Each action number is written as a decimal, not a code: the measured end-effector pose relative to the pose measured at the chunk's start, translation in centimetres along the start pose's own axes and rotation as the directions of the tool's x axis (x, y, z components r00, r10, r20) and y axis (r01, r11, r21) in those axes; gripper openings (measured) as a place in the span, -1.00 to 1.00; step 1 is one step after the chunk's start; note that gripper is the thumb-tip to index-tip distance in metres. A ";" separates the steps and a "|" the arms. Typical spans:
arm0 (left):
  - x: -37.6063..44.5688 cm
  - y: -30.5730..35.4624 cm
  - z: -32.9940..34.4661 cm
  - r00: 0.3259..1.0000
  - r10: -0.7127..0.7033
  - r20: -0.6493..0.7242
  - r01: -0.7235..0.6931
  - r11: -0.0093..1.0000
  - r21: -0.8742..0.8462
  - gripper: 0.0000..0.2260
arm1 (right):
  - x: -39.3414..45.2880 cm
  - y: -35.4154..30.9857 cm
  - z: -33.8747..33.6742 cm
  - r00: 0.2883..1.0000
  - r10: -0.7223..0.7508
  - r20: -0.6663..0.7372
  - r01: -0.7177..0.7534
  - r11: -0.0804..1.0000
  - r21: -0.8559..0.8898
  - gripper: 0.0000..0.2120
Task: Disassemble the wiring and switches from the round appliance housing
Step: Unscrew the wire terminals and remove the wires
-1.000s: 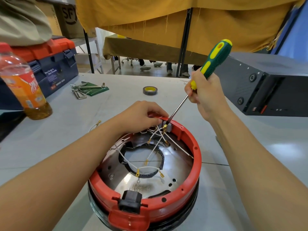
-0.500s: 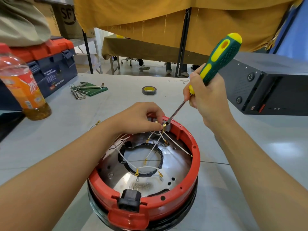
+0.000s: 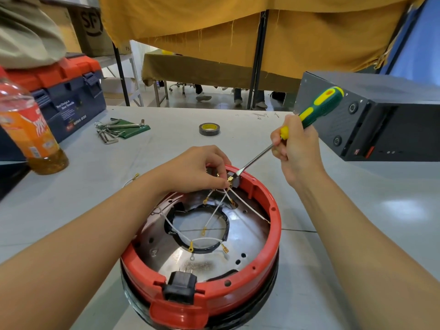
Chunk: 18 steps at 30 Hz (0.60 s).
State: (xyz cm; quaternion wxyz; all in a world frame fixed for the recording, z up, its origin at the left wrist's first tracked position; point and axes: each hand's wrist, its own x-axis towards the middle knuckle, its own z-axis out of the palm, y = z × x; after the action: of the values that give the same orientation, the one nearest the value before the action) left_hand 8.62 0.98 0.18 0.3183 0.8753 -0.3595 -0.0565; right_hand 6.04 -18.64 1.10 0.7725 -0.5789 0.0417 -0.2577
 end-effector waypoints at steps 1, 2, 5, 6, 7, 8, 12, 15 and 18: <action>0.0 0.0 0.0 1.000 0.000 -0.002 0.000 1.000 -0.001 -0.94 | 0.1 0.1 -0.1 1.000 0.012 -0.005 -0.012 1.000 0.009 -0.82; 0.0 -0.1 0.0 1.000 -0.002 -0.004 0.002 1.000 -0.003 -0.94 | 0.1 0.1 -0.1 1.000 0.023 -0.011 -0.022 1.000 0.016 -0.82; 0.0 0.0 0.0 1.000 -0.007 0.000 0.007 1.000 -0.011 -0.92 | 0.1 0.3 -0.2 0.997 0.070 -0.029 -0.068 0.997 0.043 -0.82; 0.0 0.0 0.0 1.000 -0.006 0.002 0.006 1.000 -0.013 -0.91 | 0.0 0.6 -0.2 0.996 0.089 -0.027 -0.088 0.995 0.051 -0.81; 0.0 0.0 0.0 1.000 -0.005 0.003 0.005 1.000 -0.016 -0.91 | -0.3 1.0 0.1 0.994 0.103 -0.017 -0.102 0.993 0.054 -0.80; 0.0 0.0 0.0 1.000 -0.004 0.003 0.004 1.000 -0.022 -0.90 | -0.6 1.4 0.3 0.994 0.106 -0.004 -0.106 0.993 0.046 -0.79; -0.1 0.1 0.1 1.000 -0.006 -0.008 0.006 0.999 -0.054 -0.90 | -1.1 0.9 1.1 0.999 0.017 0.040 -0.018 1.000 0.007 -0.79; -0.1 0.1 0.0 1.000 -0.007 -0.005 0.007 0.999 -0.050 -0.91 | -1.1 -0.3 0.7 0.995 -0.088 0.049 0.090 0.996 -0.024 -0.80; -0.1 0.2 0.0 1.000 -0.013 -0.001 0.013 0.999 -0.043 -0.91 | -1.7 -0.7 0.4 0.982 -0.176 0.069 0.179 0.983 -0.039 -0.82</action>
State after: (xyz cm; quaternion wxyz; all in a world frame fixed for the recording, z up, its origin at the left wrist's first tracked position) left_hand 8.49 0.97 0.29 0.3369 0.8707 -0.3522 -0.0656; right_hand 4.47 -17.64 1.53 0.7341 -0.6058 -0.0297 -0.3055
